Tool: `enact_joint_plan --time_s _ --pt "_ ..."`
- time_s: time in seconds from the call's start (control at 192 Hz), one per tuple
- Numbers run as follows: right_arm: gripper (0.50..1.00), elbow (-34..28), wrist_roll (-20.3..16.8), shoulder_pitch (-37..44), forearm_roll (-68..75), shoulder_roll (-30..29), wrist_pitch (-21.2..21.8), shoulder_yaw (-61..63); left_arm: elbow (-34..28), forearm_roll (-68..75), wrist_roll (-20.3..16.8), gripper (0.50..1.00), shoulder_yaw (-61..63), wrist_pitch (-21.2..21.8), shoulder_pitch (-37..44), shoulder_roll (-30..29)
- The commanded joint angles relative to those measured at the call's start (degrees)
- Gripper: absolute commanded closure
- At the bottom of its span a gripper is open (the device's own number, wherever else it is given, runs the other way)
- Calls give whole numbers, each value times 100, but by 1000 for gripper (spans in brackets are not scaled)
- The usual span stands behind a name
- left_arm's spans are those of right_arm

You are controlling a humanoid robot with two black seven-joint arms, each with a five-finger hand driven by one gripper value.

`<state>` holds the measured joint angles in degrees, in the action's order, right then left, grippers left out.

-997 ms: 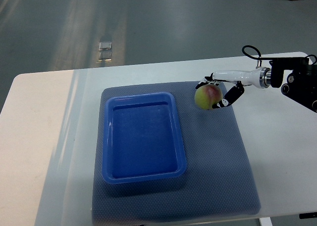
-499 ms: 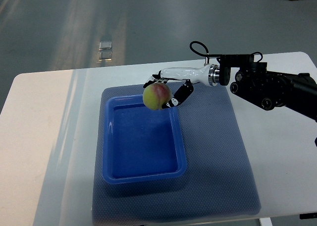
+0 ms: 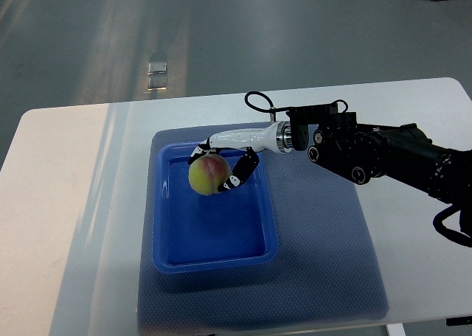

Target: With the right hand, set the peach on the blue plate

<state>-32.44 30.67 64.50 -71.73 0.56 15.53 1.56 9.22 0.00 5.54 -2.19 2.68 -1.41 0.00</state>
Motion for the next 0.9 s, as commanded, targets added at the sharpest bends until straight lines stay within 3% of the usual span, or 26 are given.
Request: enact_joint_plan --time_s 0.0,0.13,0.338,0.462,0.551,0.722,0.727,0.748,0.842,0.847,0.894 --pt "634 1 -8 -8 10 5 12 -15 1 0 0 500 0 5 0 0" --pt "577 1 -17 -8 89 5 64 -15 1 0 0 500 0 5 -9 0" --pt "576 1 -26 -17 142 102 29 90 1 0 0 500 0 -4 -9 0" --pt "576 10 -43 -17 722 234 47 380 1 0 0 500 9 -4 -9 0" --pt "576 28 -79 -52 1618 647 82 864 10 0 0 500 17 -4 -18 0" --pt "579 362 -307 -360 2928 735 -208 1382 10 0 0 500 17 5 -26 0" --pt "579 518 -516 -499 3520 726 -426 1669 10 0 0 500 17 -4 -26 0" --pt "579 572 -597 -561 3736 717 -524 1777 10 0 0 500 17 -4 -26 0" --pt "579 634 -711 -676 4106 717 -700 1927 10 0 0 500 26 -4 -26 0" --pt "579 651 -790 -815 4506 708 -909 2075 10 0 0 500 26 -4 -35 0" --pt "579 652 -826 -905 4818 699 -1078 2182 10 0 0 500 17 -4 -35 0"
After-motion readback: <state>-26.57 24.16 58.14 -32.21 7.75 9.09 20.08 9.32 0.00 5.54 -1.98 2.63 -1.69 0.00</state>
